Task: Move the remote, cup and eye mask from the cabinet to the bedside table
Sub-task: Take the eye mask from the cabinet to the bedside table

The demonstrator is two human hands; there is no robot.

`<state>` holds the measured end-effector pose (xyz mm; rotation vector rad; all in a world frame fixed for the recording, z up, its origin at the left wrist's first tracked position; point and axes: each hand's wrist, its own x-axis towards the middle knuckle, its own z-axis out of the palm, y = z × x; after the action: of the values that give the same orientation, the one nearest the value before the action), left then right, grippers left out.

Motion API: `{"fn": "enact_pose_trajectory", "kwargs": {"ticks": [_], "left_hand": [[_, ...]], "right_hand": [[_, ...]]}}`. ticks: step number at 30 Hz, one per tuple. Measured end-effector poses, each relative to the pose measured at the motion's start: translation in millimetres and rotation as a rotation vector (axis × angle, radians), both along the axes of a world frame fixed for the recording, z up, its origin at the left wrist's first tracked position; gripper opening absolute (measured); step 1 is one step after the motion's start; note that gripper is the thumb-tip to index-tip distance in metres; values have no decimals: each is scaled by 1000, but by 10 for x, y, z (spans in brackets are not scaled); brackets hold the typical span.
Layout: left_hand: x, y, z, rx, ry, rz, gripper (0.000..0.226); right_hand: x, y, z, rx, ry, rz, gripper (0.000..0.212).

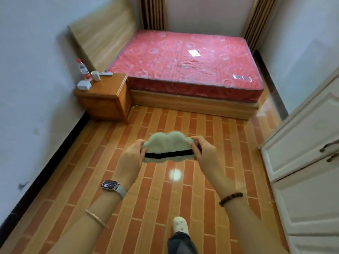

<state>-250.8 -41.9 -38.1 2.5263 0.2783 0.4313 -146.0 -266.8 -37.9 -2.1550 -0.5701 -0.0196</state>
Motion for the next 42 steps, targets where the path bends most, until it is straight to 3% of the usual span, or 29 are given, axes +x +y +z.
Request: {"fn": "enact_pose_trajectory", "kwargs": {"ticks": [5, 18, 31, 42], "left_hand": [[393, 235, -1, -72, -10, 158, 14], [1032, 1290, -90, -5, -20, 392, 17], [2182, 3281, -114, -2, -35, 410, 15], [3376, 4194, -229, 16, -4, 380, 17]], "right_hand": [[660, 440, -7, 7, 13, 110, 13], [1693, 1797, -2, 13, 48, 323, 12], [2819, 3789, 63, 37, 42, 333, 15], [3972, 4647, -74, 31, 83, 316, 14]]}}
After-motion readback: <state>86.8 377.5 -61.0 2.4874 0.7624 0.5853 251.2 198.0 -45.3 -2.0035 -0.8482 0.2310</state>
